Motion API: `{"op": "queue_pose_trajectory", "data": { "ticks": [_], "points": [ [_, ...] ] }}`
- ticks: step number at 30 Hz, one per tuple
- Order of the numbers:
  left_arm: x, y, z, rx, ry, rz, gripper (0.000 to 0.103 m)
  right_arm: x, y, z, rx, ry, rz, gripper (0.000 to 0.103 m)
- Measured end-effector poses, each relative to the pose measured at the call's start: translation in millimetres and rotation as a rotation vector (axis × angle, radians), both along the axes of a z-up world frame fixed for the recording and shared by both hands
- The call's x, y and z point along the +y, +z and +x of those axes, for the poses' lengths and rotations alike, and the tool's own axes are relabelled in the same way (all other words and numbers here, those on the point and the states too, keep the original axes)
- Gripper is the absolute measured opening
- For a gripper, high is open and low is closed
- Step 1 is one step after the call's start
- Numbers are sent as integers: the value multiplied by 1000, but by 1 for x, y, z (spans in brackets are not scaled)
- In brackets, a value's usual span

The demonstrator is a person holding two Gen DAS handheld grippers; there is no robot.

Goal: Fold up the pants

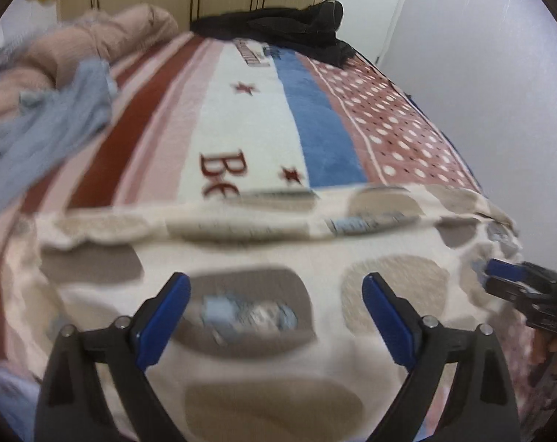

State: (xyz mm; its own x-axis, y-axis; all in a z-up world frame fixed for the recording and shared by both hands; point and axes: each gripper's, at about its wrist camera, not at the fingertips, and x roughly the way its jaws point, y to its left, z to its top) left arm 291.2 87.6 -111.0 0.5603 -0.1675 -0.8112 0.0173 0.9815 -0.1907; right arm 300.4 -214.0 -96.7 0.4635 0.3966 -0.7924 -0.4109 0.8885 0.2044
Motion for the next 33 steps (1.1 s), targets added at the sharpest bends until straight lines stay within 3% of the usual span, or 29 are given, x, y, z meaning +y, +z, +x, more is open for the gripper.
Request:
{"op": "queue_pose_trajectory", "data": {
  "ticks": [5,9,13,19,23,27,33],
  "points": [
    [-17,-14,-14,-9,-31,45,93,-45,6,-15,-41,-97,4,44],
    [-28,-14,-13,-34,-60,18,93,-106,9,-11,-38,-230,-39,45],
    [-45,-13,-8,-51,-85,15,93,-153,0,7,-38,-335,-130,45],
    [-65,-22,6,-52,-122,66,93,-204,-15,54,-36,-467,-116,45],
    [-68,-28,16,-45,-126,65,93,-219,-17,87,-42,-502,-49,45],
    [-69,-26,19,-51,-120,78,93,-220,-16,107,-47,-535,-90,45],
    [-61,-6,3,-85,-116,78,93,-203,9,75,-79,-459,-37,48]
  ]
}}
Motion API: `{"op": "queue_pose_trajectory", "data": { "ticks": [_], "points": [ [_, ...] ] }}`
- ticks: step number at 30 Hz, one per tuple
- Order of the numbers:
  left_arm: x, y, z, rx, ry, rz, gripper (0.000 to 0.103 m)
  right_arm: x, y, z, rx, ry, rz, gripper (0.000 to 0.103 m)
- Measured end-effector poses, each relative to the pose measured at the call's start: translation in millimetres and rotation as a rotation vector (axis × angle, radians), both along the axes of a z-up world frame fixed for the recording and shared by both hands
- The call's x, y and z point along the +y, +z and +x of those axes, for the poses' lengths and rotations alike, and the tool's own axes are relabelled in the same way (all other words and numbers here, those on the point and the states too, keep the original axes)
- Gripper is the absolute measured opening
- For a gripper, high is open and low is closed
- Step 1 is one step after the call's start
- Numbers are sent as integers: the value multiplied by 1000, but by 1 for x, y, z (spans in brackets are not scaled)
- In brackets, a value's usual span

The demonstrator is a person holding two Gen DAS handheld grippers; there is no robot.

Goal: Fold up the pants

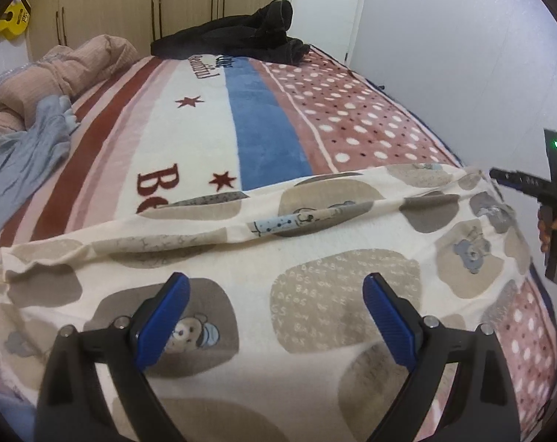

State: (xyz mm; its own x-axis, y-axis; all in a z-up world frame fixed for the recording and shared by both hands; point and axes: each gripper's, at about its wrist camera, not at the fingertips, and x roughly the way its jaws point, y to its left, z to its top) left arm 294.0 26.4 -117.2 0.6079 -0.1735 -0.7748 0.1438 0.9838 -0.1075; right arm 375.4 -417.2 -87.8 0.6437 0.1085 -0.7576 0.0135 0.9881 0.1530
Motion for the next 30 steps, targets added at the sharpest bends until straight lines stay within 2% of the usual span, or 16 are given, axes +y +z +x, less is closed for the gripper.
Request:
{"op": "queue_pose_trajectory", "data": {
  "ticks": [1,4,8,12,17,25,30],
  "points": [
    [-1,3,-3,-2,-5,-8,93,0,3,-10,5,9,11,52],
    [-6,6,-8,-6,-20,-18,93,-8,4,-40,13,11,31,53],
    [-17,1,-7,6,-39,-23,93,-30,-19,-53,82,-16,30,53],
    [-24,-6,-3,14,-49,-14,93,-59,-37,-43,88,-50,127,45],
    [-26,-20,9,27,-42,-12,93,-82,-50,-12,92,-99,185,45],
    [-31,-28,16,28,-37,0,93,-100,-47,24,54,-189,167,45],
    [-23,-10,0,-17,-19,-5,93,-85,-23,9,7,-153,130,45]
  ]
}}
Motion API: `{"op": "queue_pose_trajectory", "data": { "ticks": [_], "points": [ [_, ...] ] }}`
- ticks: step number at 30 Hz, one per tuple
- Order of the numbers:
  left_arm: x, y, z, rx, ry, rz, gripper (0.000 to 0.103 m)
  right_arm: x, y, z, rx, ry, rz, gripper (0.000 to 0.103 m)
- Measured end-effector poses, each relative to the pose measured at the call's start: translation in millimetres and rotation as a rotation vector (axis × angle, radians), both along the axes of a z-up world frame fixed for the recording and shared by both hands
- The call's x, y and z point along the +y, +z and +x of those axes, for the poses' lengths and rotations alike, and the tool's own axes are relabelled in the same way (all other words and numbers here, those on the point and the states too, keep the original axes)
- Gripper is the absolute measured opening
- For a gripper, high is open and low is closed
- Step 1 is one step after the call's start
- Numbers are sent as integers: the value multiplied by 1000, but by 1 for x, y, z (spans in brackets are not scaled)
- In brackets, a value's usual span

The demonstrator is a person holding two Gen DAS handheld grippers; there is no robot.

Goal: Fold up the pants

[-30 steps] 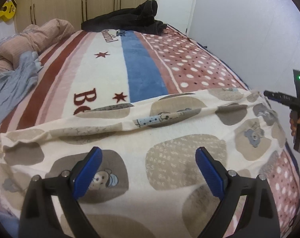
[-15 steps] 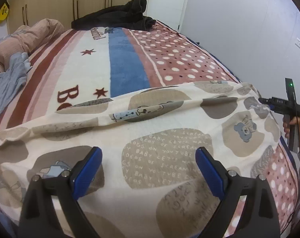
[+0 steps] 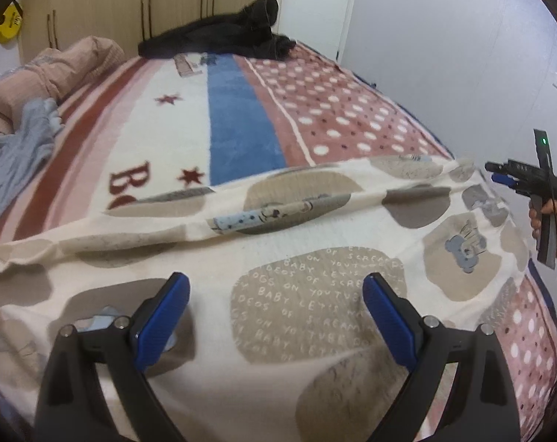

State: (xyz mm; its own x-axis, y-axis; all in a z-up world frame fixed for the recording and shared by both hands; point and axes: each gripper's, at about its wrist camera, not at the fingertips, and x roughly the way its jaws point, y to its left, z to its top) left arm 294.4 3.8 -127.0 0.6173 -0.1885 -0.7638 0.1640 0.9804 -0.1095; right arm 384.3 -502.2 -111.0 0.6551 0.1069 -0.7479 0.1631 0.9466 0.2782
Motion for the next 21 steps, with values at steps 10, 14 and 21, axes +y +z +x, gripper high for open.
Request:
{"op": "queue_pose_trajectory", "data": {
  "ticks": [10,14,21],
  "points": [
    [-6,7,-8,0,-21,-11,93,15,-23,-20,58,67,106,51],
    [-7,5,0,-14,-19,-15,93,6,-31,10,47,31,169,51],
    [2,0,7,-17,9,-15,93,9,-39,65,76,-7,171,51]
  ]
}}
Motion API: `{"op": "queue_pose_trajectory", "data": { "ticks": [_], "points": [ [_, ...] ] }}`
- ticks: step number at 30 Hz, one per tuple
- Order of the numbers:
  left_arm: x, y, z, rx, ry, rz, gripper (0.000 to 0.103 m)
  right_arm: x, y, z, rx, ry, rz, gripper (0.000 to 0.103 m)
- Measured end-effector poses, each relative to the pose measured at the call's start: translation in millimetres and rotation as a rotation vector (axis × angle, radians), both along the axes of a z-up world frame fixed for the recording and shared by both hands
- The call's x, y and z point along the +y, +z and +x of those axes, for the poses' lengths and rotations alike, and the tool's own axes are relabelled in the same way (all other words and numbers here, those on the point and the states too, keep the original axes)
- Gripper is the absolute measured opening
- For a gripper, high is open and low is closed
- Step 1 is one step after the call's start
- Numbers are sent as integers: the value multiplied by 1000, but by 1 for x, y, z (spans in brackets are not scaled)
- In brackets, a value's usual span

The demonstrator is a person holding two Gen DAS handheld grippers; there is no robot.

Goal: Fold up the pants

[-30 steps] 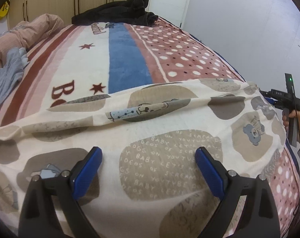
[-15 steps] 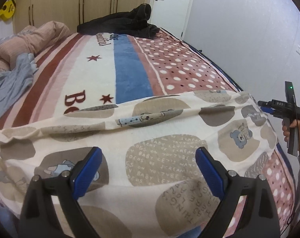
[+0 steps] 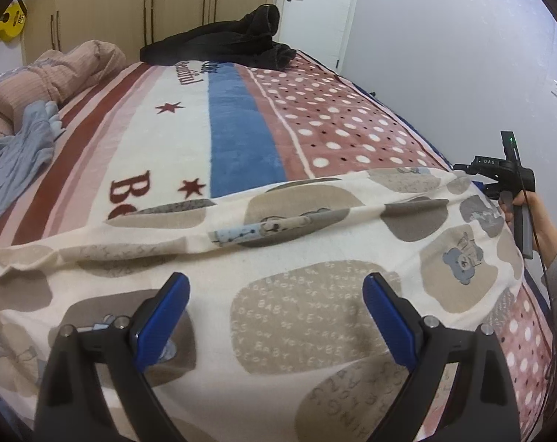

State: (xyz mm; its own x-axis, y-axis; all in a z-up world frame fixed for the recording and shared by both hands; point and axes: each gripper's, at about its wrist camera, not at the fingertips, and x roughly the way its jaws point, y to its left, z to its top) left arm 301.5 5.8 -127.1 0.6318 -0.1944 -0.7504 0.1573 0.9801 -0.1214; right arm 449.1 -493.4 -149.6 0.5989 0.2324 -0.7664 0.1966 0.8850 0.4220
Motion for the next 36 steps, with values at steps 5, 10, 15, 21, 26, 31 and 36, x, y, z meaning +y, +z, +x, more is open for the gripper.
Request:
{"op": "queue_pose_trajectory", "data": {
  "ticks": [5,10,15,21,26,31,36],
  "points": [
    [23,23,-32,-64,82,30,93,25,23,-21,-54,43,-61,52],
    [62,50,-71,-88,182,-1,96,94,59,-88,-158,206,-62,57],
    [118,76,-81,-45,268,-15,102,184,78,-161,-236,403,-60,66],
    [202,76,-40,112,354,28,102,275,80,-232,-302,661,-29,68],
    [268,32,-7,327,406,88,102,317,71,-262,-287,796,-24,68],
    [310,-24,1,526,387,-118,102,329,66,-266,-270,824,-35,68],
    [307,-48,11,591,363,-197,102,332,65,-263,-263,810,-35,68]
  ]
}}
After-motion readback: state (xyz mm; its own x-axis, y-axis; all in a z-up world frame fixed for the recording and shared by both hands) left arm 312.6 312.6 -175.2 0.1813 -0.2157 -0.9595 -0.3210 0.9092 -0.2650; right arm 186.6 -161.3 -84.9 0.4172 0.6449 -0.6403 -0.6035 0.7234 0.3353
